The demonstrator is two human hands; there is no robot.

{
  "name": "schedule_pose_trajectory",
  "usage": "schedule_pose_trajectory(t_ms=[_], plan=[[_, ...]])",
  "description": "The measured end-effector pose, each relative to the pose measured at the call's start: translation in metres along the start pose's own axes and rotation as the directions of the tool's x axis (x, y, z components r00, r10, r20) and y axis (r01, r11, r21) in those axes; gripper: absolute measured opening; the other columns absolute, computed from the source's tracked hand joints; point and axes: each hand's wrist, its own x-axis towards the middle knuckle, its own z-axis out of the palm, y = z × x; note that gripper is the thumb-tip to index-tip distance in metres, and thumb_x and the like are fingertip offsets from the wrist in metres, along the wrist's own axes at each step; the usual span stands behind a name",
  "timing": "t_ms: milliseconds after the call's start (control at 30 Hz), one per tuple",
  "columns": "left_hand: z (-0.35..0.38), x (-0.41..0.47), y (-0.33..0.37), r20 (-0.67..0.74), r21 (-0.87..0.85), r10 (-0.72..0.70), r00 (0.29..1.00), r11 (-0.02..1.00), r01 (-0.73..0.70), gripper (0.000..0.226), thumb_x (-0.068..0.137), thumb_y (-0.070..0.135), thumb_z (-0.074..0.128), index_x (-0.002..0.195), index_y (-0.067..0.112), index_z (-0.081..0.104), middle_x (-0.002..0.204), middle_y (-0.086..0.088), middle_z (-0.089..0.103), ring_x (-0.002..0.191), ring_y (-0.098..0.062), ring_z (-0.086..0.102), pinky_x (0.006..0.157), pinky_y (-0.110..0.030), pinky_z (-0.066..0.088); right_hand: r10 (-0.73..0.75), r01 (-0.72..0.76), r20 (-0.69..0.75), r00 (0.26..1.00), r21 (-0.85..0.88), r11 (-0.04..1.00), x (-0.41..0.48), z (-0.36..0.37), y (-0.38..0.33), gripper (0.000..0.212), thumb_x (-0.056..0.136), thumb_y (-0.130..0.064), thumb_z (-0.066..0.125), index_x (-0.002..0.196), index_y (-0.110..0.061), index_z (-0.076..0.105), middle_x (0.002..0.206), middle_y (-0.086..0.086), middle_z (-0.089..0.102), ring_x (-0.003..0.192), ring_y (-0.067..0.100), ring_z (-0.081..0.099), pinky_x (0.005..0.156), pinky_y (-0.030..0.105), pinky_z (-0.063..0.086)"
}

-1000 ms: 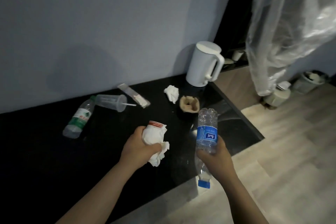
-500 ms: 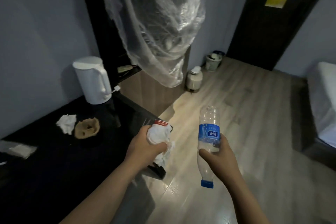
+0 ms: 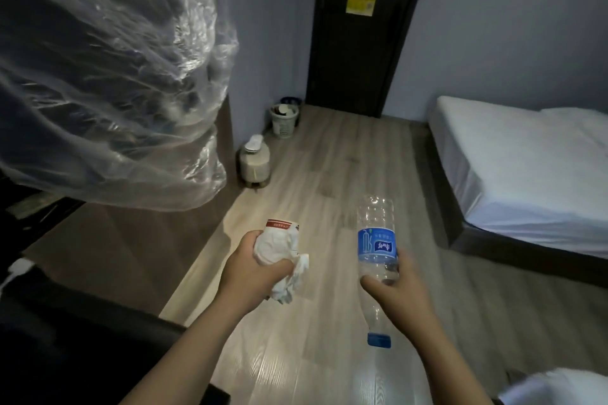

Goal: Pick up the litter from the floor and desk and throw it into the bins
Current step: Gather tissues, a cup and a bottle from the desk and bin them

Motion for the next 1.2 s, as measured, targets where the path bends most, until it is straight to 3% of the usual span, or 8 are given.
schedule_pose_trajectory(t_ms=[200,333,600,800,967,1200], plan=[[0.019,0.118,0.05,0.041,0.017,0.04,0.998,0.999,-0.04,0.049,0.07,0.029,0.078,0.113,0.027,0.055,0.094,0.007,0.066,0.08,-0.009,0.064,0.049,-0.023,0.049,0.012,-0.014,-0.048,0.999,-0.042,0.999,0.107,-0.004,-0.026,0.049,0.077,-0.017,0.071,0.114,-0.033,0.042,0.102,-0.01,0.057,0.078,0.01,0.062,0.062,0.022,0.046],[0.048,0.178,0.073,0.076,0.036,0.039,0.996,0.998,-0.041,0.047,0.071,0.025,0.075,0.113,0.026,0.055,0.091,0.008,0.065,0.076,-0.007,0.062,0.043,-0.017,0.045,0.027,-0.029,-0.042,0.999,-0.033,0.999,0.169,-0.008,-0.031,0.049,0.078,-0.019,0.071,0.117,-0.032,0.044,0.099,-0.011,0.059,0.079,0.01,0.064,0.06,0.018,0.046],[0.12,0.313,0.118,0.1,0.042,0.044,0.994,0.998,-0.048,0.061,0.048,0.042,0.068,0.107,0.032,0.055,0.091,0.007,0.068,0.078,-0.014,0.067,0.056,-0.034,0.057,0.038,-0.038,-0.023,0.999,0.015,0.999,0.326,-0.032,-0.031,0.046,0.08,-0.014,0.069,0.112,-0.034,0.042,0.095,-0.011,0.059,0.08,0.007,0.062,0.055,0.012,0.042],[0.168,0.403,0.175,0.036,0.061,0.039,0.999,0.997,-0.041,0.049,0.066,0.028,0.075,0.11,0.032,0.055,0.093,0.011,0.066,0.079,-0.006,0.062,0.049,-0.017,0.045,0.004,-0.004,0.019,1.0,0.0,1.0,0.451,-0.063,-0.051,0.043,0.078,-0.015,0.069,0.107,-0.036,0.045,0.096,-0.008,0.061,0.081,0.008,0.063,0.058,0.015,0.045],[0.189,0.476,0.196,-0.011,0.048,0.014,1.0,0.999,-0.014,0.052,0.054,0.035,0.069,0.105,0.033,0.055,0.092,0.01,0.066,0.08,-0.01,0.064,0.049,-0.025,0.051,-0.015,0.017,0.062,0.998,-0.037,0.999,0.541,-0.065,-0.063,0.041,0.079,-0.015,0.069,0.09,-0.043,0.042,0.092,-0.015,0.059,0.076,0.004,0.061,0.056,0.014,0.042],[0.198,0.607,0.209,-0.045,0.021,0.0,0.999,1.0,0.001,0.048,0.066,0.026,0.076,0.109,0.028,0.055,0.093,0.01,0.065,0.08,-0.01,0.063,0.051,-0.022,0.048,0.002,0.0,0.044,0.999,-0.062,0.998,0.678,-0.038,-0.077,0.041,0.077,-0.019,0.07,0.11,-0.032,0.05,0.092,-0.015,0.062,0.08,0.001,0.061,0.061,0.018,0.044]])
